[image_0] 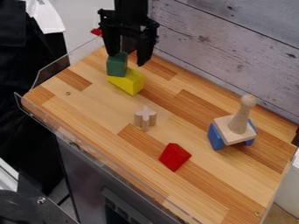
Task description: Moves the object towards the right and places it between the yellow and the red object.
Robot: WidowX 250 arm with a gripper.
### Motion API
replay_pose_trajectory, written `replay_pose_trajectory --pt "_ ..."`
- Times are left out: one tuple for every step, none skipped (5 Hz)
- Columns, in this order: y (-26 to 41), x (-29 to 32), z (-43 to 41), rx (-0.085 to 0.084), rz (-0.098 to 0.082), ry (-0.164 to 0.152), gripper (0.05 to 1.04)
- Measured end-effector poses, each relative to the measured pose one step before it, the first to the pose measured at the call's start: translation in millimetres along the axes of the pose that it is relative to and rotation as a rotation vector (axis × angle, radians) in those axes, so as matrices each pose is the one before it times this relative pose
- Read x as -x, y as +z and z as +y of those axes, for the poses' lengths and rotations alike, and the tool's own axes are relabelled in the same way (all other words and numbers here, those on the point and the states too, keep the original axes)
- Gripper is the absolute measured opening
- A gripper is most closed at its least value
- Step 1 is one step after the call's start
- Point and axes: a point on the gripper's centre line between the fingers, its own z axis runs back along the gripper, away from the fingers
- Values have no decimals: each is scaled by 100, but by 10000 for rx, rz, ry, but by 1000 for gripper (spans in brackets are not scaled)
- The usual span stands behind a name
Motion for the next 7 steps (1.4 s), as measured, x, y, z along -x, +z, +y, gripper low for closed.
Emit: replay_pose_trajectory --pt "346 -448 558 -35 -127 104 999" --pt "-337 233 360 -66 202 4 999" --pt "3 201 203 -129 127 72 999" --pt "1 36 153 -97 22 143 999" --pt "-454 -104 63 -7 48 229 999" --pt "-1006 -148 541 -60 52 976 999" --pt "-1320 -326 1049 117 45 1439 999"
